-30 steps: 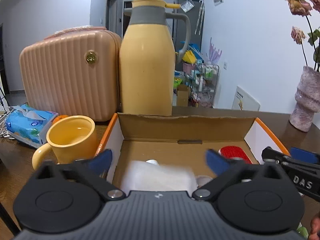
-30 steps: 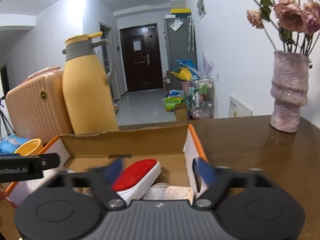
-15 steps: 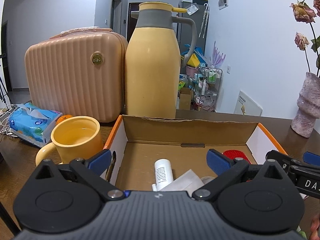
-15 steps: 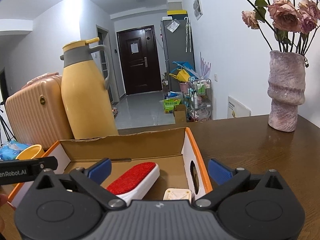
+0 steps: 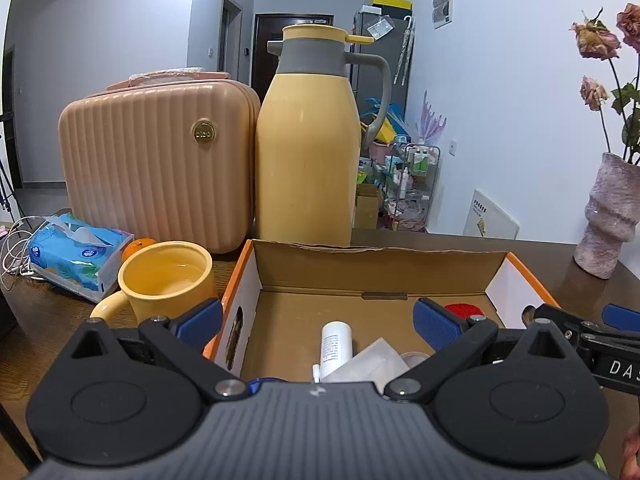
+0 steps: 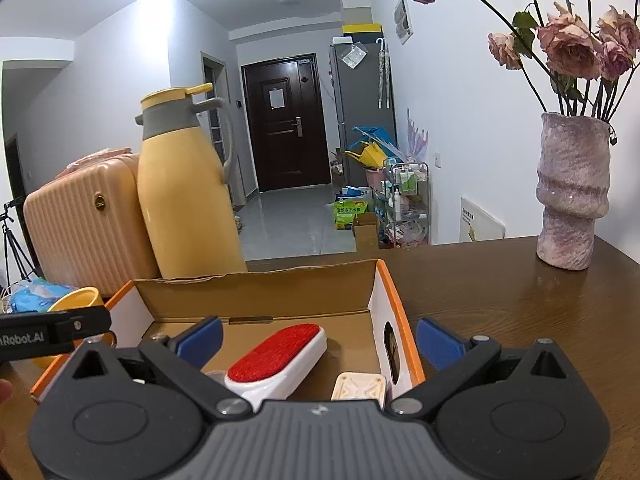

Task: Organize rigid objects
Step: 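Withdraw both tools from the box back over the table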

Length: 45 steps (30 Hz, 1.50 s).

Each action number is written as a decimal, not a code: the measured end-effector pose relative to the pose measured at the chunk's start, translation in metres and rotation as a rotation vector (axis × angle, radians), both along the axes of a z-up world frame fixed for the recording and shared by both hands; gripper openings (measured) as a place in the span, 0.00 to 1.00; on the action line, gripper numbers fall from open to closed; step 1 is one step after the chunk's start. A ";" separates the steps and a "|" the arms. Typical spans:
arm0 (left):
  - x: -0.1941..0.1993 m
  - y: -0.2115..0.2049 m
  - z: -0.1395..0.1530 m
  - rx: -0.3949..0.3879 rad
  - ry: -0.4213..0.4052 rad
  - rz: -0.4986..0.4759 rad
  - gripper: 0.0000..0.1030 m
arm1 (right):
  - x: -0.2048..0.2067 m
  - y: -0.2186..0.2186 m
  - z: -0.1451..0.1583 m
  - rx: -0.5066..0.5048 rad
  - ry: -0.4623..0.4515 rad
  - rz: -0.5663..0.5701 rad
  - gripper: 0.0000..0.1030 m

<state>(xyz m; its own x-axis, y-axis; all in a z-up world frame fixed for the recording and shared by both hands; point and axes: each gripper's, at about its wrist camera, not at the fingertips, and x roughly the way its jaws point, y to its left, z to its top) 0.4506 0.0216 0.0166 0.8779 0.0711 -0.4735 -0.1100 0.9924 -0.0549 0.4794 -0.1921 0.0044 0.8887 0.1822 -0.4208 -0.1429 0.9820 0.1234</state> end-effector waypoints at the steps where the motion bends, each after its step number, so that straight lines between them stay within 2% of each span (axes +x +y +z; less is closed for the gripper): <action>1: -0.002 0.000 0.001 0.003 -0.002 0.000 1.00 | -0.002 0.000 0.000 -0.002 -0.001 0.002 1.00; 25: -0.053 0.010 0.002 0.020 -0.014 -0.011 1.00 | -0.063 0.002 0.009 -0.032 -0.032 0.055 1.00; 45: -0.126 0.008 0.001 0.034 0.033 -0.038 1.00 | -0.128 0.001 0.009 -0.058 -0.023 0.098 1.00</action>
